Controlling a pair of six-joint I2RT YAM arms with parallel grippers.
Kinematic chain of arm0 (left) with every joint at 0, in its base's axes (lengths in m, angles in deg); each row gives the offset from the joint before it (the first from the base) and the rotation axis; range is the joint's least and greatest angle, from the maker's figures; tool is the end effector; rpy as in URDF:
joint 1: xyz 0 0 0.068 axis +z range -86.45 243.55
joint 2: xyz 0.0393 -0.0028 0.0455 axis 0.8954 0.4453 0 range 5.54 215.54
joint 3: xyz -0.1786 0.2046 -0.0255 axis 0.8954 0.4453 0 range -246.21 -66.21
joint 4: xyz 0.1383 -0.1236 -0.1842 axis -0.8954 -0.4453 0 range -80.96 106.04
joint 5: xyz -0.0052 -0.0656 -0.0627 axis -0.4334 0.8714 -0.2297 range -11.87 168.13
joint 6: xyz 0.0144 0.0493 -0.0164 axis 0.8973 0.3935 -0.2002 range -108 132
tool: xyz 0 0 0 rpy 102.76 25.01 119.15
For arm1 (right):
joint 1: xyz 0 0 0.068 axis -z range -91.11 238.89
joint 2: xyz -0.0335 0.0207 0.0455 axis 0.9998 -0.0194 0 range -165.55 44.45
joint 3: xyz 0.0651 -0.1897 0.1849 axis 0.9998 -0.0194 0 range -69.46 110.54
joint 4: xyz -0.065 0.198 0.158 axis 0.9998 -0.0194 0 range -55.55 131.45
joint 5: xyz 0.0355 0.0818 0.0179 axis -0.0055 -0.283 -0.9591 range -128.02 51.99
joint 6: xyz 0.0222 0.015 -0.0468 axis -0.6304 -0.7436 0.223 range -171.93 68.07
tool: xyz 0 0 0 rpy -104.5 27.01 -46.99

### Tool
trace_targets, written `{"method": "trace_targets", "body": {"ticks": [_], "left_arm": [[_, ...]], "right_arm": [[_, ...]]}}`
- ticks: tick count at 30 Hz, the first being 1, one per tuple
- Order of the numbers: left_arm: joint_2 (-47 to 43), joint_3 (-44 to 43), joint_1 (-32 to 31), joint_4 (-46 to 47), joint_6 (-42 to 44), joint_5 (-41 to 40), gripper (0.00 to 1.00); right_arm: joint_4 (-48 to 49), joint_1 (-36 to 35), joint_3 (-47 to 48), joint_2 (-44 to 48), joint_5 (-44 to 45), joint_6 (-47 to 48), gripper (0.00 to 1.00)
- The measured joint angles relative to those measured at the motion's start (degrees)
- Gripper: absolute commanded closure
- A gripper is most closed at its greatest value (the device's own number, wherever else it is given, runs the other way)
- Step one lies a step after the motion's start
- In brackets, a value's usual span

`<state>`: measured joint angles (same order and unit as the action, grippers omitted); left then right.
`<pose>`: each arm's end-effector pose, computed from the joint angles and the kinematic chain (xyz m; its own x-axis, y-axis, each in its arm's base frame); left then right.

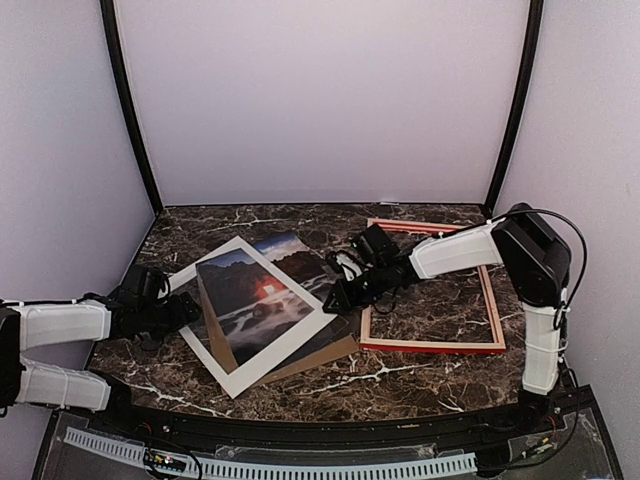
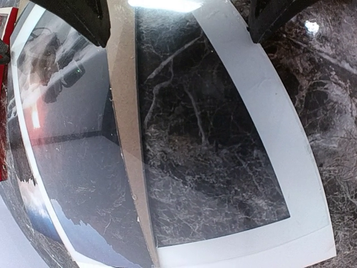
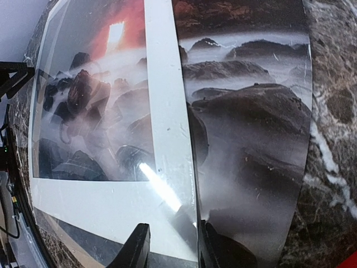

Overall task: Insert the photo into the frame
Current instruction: Move the glass panel to the mat board.

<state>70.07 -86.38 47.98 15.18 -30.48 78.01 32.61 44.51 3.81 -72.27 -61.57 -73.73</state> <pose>0.1934 -0.0537 0.1456 -0.6847 -0.5103 -0.5204 -0.2649 0.8394 -0.4745 0.2925 0.3062 0.1399 -0.8280 -0.3340 -0.4505 -0.5475 0.6550 0.5208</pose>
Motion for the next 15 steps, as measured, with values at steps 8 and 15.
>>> {"method": "trace_targets", "body": {"ticks": [8, 15], "left_arm": [[0.5, 0.0, 0.0, 1.4, 0.7, 1.4, 0.09], [-0.2, 0.0, 0.0, 0.3, 1.2, 1.5, 0.06]], "right_arm": [[2.3, 0.9, -4.2, 2.6, -1.0, -3.3, 0.56], [0.0, 0.9, -5.2, 4.3, 1.4, -3.3, 0.52]]}}
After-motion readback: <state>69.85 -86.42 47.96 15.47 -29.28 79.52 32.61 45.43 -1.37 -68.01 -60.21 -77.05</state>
